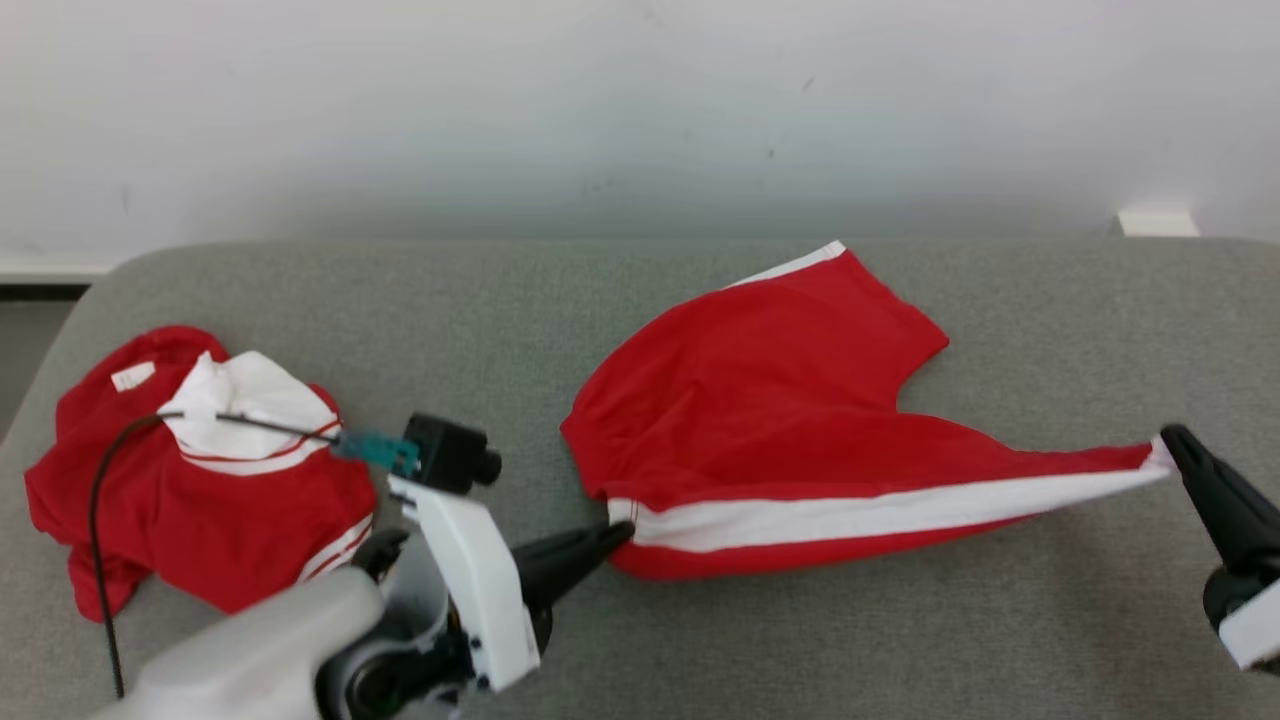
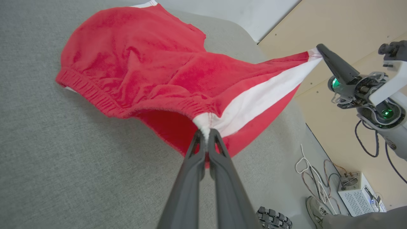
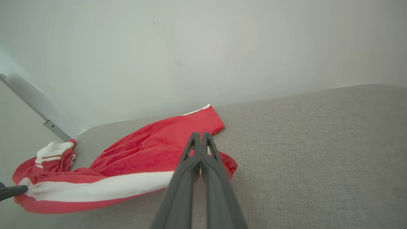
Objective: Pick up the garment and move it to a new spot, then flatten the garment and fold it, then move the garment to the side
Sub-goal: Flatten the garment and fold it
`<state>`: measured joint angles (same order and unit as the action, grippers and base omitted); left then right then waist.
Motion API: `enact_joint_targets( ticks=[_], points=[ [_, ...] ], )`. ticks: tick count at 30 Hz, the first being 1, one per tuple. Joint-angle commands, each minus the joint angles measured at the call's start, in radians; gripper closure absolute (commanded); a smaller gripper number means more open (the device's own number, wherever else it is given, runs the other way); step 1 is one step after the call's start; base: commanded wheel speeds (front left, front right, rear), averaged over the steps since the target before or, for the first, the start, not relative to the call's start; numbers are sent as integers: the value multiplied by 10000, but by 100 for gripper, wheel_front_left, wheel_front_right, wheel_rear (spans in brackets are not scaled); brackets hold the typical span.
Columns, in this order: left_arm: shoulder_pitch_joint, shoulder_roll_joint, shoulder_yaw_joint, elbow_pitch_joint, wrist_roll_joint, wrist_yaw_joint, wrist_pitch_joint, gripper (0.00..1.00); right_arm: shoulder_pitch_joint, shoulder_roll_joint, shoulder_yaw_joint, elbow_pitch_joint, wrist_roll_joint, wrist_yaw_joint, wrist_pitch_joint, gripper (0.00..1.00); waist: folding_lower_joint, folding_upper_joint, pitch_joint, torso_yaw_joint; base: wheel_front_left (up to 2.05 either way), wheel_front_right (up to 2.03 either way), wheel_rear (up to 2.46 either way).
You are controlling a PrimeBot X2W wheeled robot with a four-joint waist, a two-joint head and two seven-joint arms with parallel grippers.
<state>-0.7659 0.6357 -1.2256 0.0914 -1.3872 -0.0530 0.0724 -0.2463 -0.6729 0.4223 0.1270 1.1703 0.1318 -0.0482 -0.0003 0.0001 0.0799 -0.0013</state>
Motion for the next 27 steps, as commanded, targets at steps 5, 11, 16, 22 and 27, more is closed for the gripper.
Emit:
enact_joint_targets(
  ticks=[5,11,16,22,27],
  points=[
    [-1142,-278,912,512,-1485,-207,1056,100,-1637,704,-783,-86,-973,-23,1830,100,3,-1,1048,337,0,0,0],
    [-2431,-609,1648,1602,-2550,-620,2111,100,-4109,1493,-857,856,-2093,-23,3272,100,3,-1,2118,636,0,0,0],
    [-3275,-958,1937,2735,-2605,-728,2412,100,-5758,1967,-744,2056,-2777,-23,3386,100,3,-1,2847,907,0,0,0],
    [-3897,-1529,2056,3642,-2414,-783,2348,100,-6939,2193,-485,3060,-3202,-23,3074,100,3,-1,3533,1222,0,0,0],
    [-4423,-1987,2137,4137,-2320,-792,2504,100,-8085,2321,-223,4279,-3627,-23,2729,100,3,-1,4147,1443,0,0,0]
  ],
)
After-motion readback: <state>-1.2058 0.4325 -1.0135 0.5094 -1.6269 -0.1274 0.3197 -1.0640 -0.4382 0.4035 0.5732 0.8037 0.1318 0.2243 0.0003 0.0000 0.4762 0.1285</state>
